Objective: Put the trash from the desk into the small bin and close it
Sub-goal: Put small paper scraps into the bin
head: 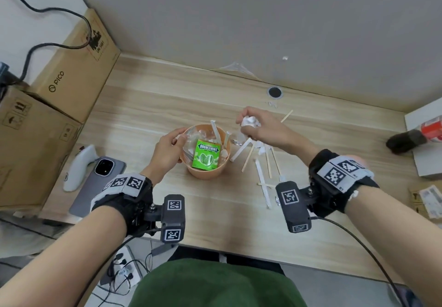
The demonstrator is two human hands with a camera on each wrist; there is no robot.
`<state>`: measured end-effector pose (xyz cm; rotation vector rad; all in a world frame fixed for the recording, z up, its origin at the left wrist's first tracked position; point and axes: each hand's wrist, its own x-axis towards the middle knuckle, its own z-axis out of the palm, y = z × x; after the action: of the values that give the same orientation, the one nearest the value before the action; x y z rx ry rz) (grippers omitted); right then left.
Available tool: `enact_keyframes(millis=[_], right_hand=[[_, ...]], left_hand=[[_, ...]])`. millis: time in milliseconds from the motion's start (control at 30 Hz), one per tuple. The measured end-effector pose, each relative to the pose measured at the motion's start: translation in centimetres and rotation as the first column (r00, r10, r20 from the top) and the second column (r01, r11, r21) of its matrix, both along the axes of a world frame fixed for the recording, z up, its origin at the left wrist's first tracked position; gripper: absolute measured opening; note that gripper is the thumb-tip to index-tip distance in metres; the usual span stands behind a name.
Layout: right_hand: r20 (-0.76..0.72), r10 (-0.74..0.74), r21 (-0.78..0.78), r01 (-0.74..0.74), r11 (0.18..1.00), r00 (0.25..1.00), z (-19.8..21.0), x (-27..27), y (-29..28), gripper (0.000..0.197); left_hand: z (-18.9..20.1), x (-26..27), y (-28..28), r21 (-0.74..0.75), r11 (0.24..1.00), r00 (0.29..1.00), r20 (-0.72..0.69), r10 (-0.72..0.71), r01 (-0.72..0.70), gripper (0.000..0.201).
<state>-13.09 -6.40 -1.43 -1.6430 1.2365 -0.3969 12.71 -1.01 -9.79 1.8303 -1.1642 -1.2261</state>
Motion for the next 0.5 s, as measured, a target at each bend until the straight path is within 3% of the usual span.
enact_keyframes(millis=[100,167,233,300,400,433,500], right_hand=[[-0.005,0.179,-0.056,-0.179,0.982,0.984,0.3,4.4,0.6,0.022],[-0.125,0.382,-0.080,-0.393,0.916,0.916,-0.4,5.9,1.2,0.045],[-0.170,0.485,-0.089,-0.503,0.859,0.858,-0.8,5.9,1.6,0.056],[-0.075,0.369,-0.100,-0.375,0.922,0.926,-0.6,4.5,1.4,0.046],[0.063,-0.044,-0.027,0.046,0.999,0.997,-1.0,0.7,0.7,0.024],[0.049,-0.166,-0.008,0.167,0.986,0.985,-1.8,-0.8,0.4,0.022],[-0.122,-0.291,-0.007,0.292,0.956,0.949,-3.7,-3.5,0.4,0.024]], left_hand=[[0.2,0.0,-0.1,0.015,1.000,1.000,-0.019,0.000,0.001,0.030],[0.1,0.1,-0.2,0.032,0.999,1.000,-0.030,-0.006,0.007,0.029],[0.2,0.1,-0.2,0.045,0.999,0.999,-0.053,-0.011,0.013,0.028],[0.2,0.2,-0.2,0.051,0.999,0.998,-0.069,-0.007,0.011,0.029],[0.1,0.1,0.0,0.060,0.998,0.997,-0.078,0.008,-0.003,0.029],[0.1,0.1,0.1,0.058,0.998,0.997,-0.078,0.009,-0.004,0.029],[0.2,0.0,0.2,0.050,0.999,0.998,-0.069,0.006,-0.003,0.029]])
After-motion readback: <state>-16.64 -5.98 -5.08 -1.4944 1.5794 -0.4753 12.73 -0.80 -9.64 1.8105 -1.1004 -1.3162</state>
